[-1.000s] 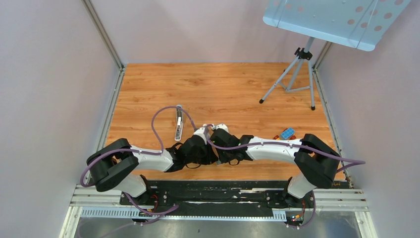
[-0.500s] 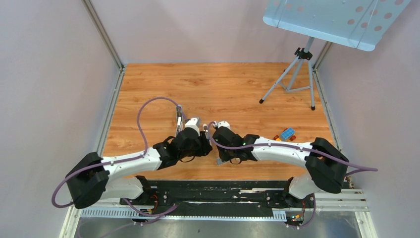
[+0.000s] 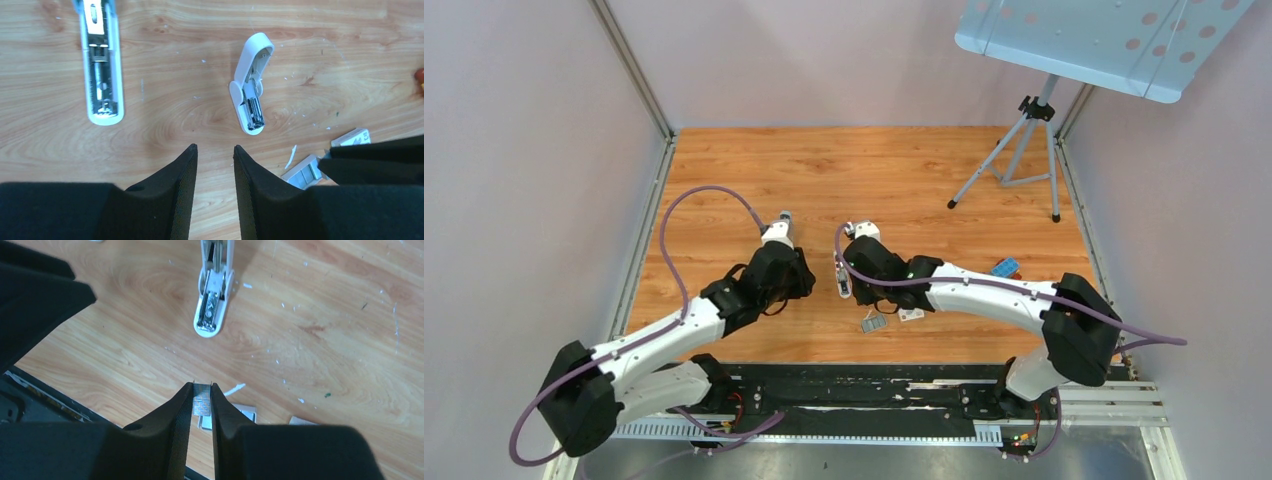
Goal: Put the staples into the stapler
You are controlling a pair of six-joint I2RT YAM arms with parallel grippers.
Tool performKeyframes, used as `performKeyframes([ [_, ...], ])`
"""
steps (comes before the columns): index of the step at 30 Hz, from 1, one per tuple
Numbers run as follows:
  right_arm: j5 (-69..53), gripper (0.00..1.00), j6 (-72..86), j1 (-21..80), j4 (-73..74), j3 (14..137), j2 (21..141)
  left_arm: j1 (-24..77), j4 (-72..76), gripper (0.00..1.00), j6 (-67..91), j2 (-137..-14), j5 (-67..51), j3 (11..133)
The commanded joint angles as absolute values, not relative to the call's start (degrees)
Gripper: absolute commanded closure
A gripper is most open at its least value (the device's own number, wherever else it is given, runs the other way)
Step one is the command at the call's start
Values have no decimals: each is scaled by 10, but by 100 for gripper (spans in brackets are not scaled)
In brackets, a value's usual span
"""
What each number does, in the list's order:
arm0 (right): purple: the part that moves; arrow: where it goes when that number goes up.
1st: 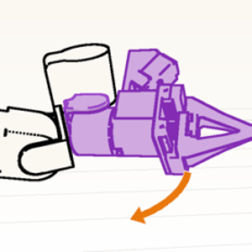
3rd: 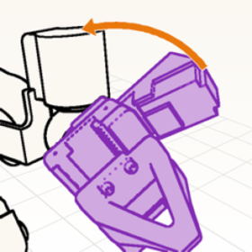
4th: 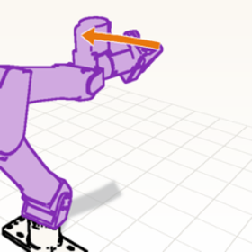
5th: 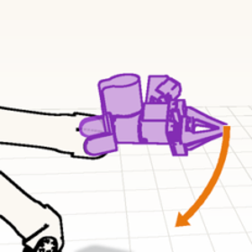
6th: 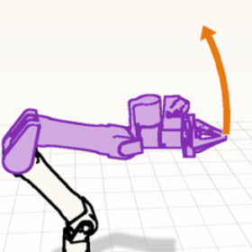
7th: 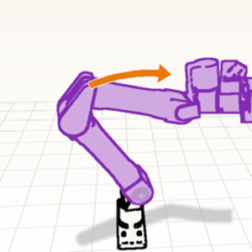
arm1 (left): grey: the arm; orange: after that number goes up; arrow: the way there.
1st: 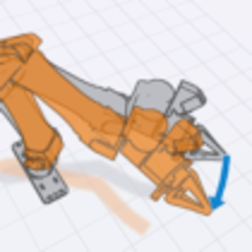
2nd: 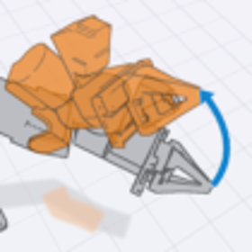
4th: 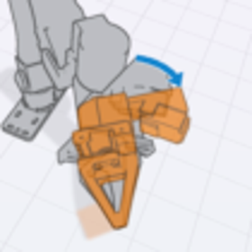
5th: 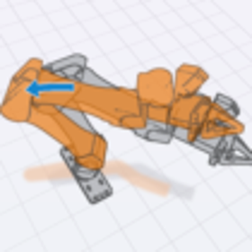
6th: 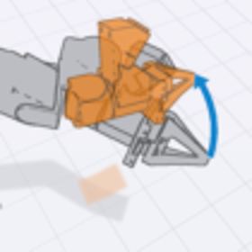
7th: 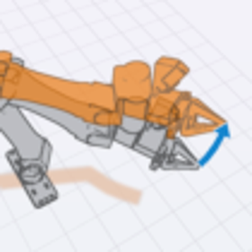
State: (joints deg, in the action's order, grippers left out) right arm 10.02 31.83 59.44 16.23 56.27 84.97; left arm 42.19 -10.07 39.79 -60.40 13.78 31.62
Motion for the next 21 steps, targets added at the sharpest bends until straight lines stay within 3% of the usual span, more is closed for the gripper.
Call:
performKeyframes([
  [1, 145, 77, 337, 589, 167, 598, 877, 414, -176, 61, 363, -525, 185, 339],
  [9, 173, 77, 362, 588, 133, 633, 922, 414, -320, 31, 332, -378, 201, 370],
  [13, 175, 78, 372, 589, 127, 656, 955, 414, -366, 3, 310, -325, 181, 390],
  [17, 183, 78, 379, 589, 115, 663, 977, 414, -374, 0, 277, -293, 124, 416],
  [21, 192, 78, 372, 589, 113, 670, 995, 414, -411, 0, 231, -288, 160, 444],
])
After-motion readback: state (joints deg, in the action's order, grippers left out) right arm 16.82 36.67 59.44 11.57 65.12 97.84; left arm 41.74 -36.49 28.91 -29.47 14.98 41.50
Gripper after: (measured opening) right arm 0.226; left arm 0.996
